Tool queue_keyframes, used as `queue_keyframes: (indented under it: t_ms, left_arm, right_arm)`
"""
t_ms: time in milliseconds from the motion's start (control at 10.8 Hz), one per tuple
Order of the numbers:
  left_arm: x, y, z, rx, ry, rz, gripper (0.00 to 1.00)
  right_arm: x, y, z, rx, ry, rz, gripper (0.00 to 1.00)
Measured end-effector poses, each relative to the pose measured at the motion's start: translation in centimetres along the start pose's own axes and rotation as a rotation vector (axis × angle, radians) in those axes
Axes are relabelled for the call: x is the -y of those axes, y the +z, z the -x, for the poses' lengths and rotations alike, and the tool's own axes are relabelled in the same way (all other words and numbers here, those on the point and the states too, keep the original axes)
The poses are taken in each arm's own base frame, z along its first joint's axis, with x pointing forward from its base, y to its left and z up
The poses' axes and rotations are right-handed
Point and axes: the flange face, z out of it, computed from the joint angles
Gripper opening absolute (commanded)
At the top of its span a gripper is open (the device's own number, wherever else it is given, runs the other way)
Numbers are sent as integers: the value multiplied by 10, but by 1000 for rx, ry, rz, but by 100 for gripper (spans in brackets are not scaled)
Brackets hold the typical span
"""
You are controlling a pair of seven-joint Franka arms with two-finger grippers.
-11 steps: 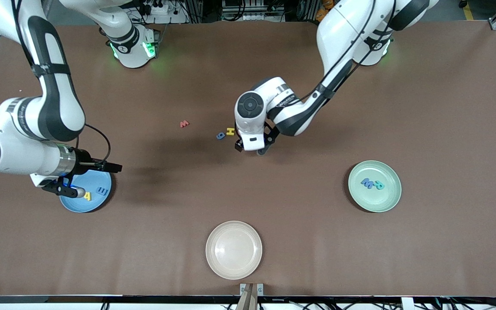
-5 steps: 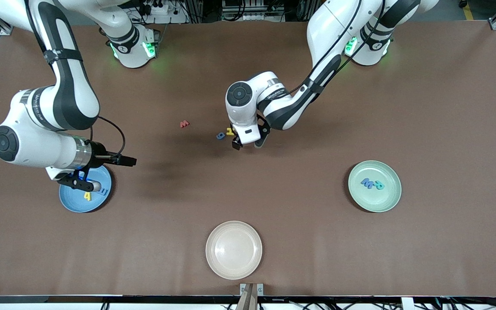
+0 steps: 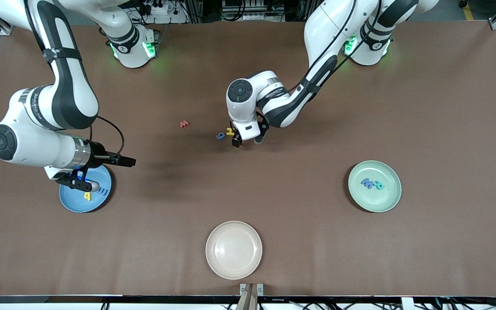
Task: Sort upper and lower case letters into plates
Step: 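Lower the left gripper onto the pink Q while the right gripper withdraws, then grasp the pink Q with the left gripper and lift it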
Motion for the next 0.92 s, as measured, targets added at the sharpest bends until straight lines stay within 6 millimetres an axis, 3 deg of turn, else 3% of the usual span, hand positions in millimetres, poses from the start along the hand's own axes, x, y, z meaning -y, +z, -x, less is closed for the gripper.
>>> queue_keyframes:
  t_ms: [277, 645, 830, 922]
  left_arm:
    - [15, 17, 6, -22, -9, 39, 100]
    - [16, 17, 8, -11, -6, 51, 100]
    - [18, 17, 12, -8, 2, 56, 95]
    - [19, 17, 14, -9, 5, 56, 94]
  right_arm:
    - [3, 1, 1, 0, 2, 1, 100]
    - [3, 2, -2, -31, 3, -6, 100]
    - [15, 8, 0, -40, 6, -3, 100]
    - [31, 14, 5, -48, 21, 0, 100]
